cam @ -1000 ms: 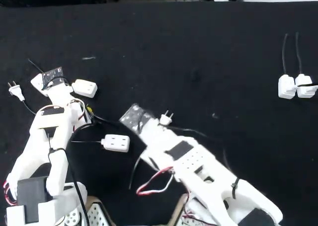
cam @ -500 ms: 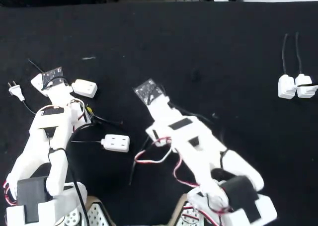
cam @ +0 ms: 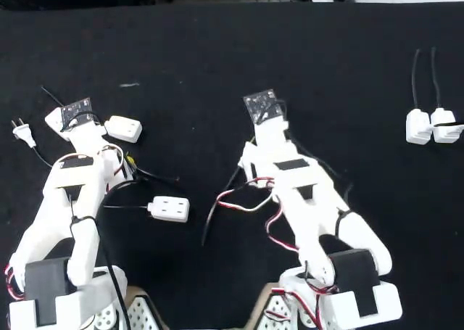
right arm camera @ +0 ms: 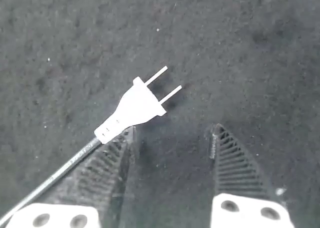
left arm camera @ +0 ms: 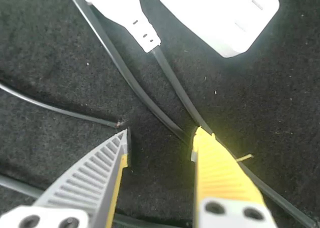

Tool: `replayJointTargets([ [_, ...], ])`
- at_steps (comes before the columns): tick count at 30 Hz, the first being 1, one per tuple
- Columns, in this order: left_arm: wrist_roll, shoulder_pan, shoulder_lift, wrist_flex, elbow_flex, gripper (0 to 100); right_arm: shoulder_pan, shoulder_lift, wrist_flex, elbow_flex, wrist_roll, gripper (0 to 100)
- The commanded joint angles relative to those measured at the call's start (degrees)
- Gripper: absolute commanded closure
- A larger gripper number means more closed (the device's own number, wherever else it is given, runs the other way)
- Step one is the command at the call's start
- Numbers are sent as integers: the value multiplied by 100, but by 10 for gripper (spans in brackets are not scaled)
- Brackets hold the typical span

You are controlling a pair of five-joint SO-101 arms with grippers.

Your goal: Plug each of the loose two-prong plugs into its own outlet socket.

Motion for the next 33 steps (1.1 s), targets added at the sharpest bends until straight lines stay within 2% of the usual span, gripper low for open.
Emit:
replayJointTargets([
  [1,44,-66,-167,-35,-31,794,123,-382,176,-295,-79,769],
  [4,44,-66,-167,-35,-31,794,-53,-1015,571,-127,-88,769],
  [7,44,-48,-167,-44,-31,794,-800,-1560,510,444,-79,769],
  [10,44,-31,-167,-44,-31,794,-1679,-1886,-62,1103,-35,772],
  [12,44,-31,-167,-44,-31,794,-1996,-1974,-607,1420,-26,772],
  [14,44,-40,-167,-44,-31,794,-2022,-2018,-976,1578,-26,772],
  [19,44,-48,-167,-44,-31,794,-2031,-2000,-993,1578,-26,773],
  [22,44,-31,-167,-44,-31,794,-2075,-1982,-396,1349,167,773],
  [26,44,-31,-167,-44,-31,794,-2514,-1982,642,927,651,773],
  [29,44,-48,-167,-44,-31,794,-2796,-1982,457,989,642,773],
  [33,44,-57,-167,-44,-31,794,-2831,-1982,97,1253,651,773],
])
